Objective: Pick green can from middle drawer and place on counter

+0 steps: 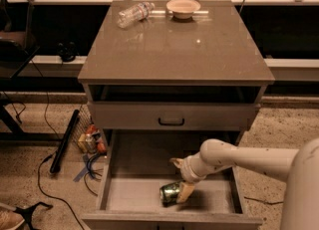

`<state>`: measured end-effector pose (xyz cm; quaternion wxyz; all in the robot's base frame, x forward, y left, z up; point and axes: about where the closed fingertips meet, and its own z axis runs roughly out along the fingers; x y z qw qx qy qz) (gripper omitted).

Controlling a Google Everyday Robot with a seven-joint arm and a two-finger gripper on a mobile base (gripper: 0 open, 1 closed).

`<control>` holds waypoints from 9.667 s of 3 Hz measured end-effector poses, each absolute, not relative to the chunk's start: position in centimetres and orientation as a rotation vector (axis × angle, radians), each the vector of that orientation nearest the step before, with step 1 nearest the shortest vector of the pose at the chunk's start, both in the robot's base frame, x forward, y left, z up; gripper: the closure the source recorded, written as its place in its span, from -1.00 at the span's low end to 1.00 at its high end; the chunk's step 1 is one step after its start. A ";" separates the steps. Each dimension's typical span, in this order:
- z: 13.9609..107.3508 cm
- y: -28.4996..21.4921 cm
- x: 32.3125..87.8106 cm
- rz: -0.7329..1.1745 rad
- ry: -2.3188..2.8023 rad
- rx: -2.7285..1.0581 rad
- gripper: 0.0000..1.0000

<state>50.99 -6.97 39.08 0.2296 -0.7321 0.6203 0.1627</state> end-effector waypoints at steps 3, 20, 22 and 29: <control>39.3 -7.2 50.7 0.440 1.699 -2.031 0.83; 89.0 -24.8 70.2 0.208 1.765 -1.130 1.00; 87.7 -24.2 73.7 0.185 1.821 -1.096 1.00; 86.1 -20.6 76.8 0.278 1.857 -1.164 -1.00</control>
Offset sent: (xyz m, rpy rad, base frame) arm 0.0005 0.0133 -0.0186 -0.0454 0.0018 0.0502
